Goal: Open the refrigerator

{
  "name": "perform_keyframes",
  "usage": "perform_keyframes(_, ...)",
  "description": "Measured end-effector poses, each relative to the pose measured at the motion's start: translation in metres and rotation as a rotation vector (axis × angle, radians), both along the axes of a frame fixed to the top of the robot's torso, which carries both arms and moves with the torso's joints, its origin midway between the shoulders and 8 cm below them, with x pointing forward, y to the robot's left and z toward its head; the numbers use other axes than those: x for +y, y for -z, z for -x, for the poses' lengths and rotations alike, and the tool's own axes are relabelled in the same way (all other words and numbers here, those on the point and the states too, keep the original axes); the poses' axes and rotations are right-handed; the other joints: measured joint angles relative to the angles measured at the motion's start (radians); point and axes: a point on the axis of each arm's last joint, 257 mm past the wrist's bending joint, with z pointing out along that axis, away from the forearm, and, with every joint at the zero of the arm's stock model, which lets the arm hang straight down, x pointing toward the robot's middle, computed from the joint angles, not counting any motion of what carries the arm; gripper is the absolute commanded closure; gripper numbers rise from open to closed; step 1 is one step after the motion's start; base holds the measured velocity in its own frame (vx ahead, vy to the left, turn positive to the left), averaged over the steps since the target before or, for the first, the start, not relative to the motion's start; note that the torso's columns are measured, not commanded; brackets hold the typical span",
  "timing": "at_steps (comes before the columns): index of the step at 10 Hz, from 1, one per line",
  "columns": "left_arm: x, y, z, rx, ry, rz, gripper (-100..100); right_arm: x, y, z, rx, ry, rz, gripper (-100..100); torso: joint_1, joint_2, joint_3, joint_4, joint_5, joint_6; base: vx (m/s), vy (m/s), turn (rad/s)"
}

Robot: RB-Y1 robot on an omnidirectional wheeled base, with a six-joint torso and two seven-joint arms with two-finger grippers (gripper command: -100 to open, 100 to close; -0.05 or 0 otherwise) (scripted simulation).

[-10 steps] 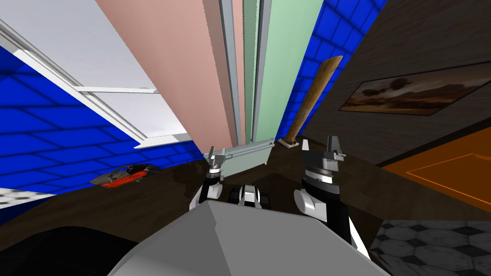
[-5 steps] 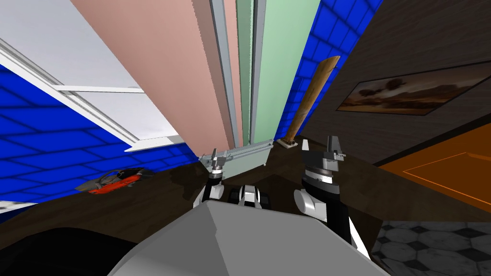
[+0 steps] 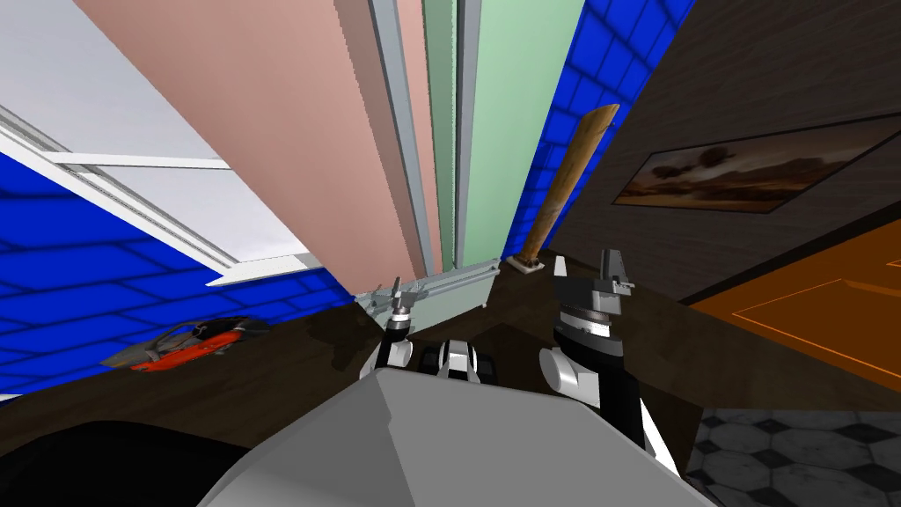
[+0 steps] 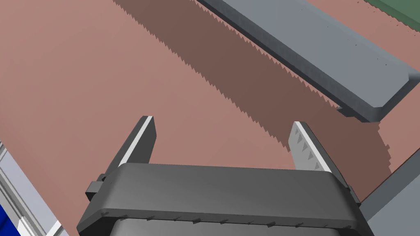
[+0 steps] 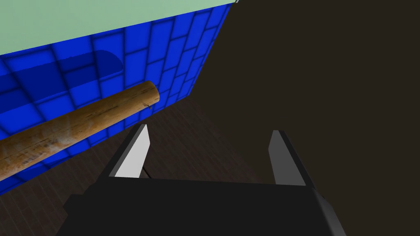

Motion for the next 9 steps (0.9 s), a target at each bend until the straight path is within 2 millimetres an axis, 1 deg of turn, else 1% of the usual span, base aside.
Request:
perform_keyframes(4, 0.0, 0.025, -0.008, 0.04, 0.019, 0.041, -100, 0.0, 0.0, 0.0, 0.0, 0.0, 0.0, 0, 0.002, 0.004, 0.002, 0.001, 0.001, 0.0, 0.068, -0.018, -0.024)
perform_keyframes(9, 0.004, 0.058, -0.011, 0.09, 0.035, 0.079, -100, 0.0, 0.0, 0.0, 0.0, 0.0, 0.0, 0, 0.001, -0.006, -0.003, -0.001, 0.001, 0.003, 0.066, -0.023, -0.025)
